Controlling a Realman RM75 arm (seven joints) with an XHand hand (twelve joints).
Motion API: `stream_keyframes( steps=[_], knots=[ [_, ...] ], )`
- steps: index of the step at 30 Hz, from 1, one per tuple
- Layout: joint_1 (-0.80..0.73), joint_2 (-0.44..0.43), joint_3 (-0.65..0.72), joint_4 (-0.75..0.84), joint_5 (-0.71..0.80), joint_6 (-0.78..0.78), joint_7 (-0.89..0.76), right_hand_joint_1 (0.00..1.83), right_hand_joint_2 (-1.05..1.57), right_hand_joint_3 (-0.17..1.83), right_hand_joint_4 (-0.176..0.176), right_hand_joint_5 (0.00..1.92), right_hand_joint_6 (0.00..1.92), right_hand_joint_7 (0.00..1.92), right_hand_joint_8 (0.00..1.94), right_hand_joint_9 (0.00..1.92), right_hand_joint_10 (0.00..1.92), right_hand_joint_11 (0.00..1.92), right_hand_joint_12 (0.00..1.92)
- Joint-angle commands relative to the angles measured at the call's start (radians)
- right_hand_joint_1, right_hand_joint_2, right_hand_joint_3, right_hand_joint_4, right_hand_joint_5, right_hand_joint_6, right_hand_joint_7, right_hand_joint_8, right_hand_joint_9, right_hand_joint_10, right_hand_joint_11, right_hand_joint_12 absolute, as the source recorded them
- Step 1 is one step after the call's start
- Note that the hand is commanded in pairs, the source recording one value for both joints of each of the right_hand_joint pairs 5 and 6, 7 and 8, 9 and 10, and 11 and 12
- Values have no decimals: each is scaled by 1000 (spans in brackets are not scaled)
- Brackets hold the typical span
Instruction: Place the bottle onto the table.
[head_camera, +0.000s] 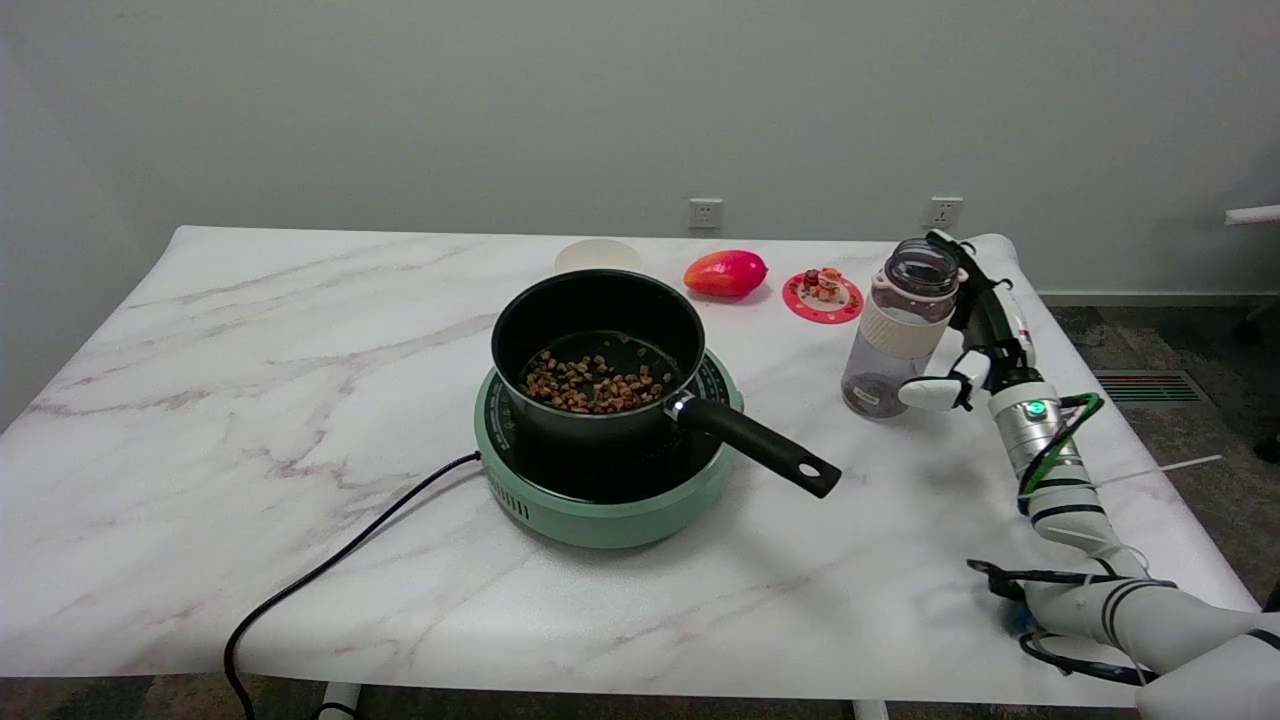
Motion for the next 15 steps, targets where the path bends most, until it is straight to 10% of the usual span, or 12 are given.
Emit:
stream_keyframes(
  steps=[1, 15],
  knots=[
    [-156, 152, 148, 52, -2, -106, -94, 1368, -660, 925, 0, 238, 238, 535, 535, 566, 566, 658, 658],
    [-339, 300, 363, 225, -3, -219, -127, 1411, -623, 956, 0, 192, 192, 544, 544, 603, 603, 716, 716]
  ],
)
